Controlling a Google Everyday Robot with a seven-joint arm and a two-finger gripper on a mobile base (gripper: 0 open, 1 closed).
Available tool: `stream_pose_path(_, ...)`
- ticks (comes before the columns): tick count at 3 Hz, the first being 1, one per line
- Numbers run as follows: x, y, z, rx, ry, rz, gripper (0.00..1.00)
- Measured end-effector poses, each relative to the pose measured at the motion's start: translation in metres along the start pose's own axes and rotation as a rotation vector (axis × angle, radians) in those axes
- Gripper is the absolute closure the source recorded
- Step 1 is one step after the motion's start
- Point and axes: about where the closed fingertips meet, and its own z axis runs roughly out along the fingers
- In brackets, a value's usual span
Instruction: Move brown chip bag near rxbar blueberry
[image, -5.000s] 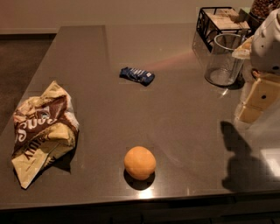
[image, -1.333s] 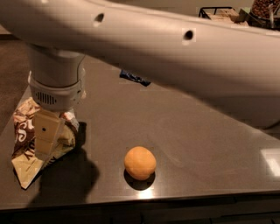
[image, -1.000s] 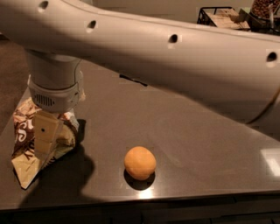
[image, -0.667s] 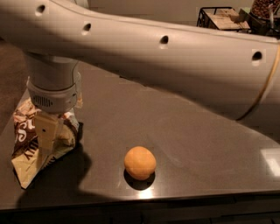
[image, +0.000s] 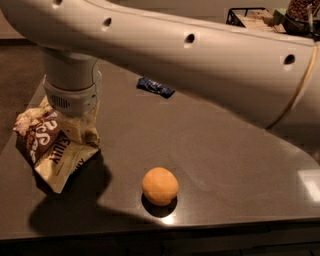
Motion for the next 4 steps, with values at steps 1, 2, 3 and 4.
stream_pose_path(1,0.014,-0.042,-0.015,0.061,-0.003,0.083,0.87)
stream_pose_path(2,0.041,-0.093,-0.036,0.137,-0.003,0.193,1.0)
stream_pose_path(3,0.076,-0.135,-0.049,0.189,0.015,0.257,1.0)
stream_pose_path(4,0.1,-0.152,-0.046,0.174,0.034,0.228,0.83)
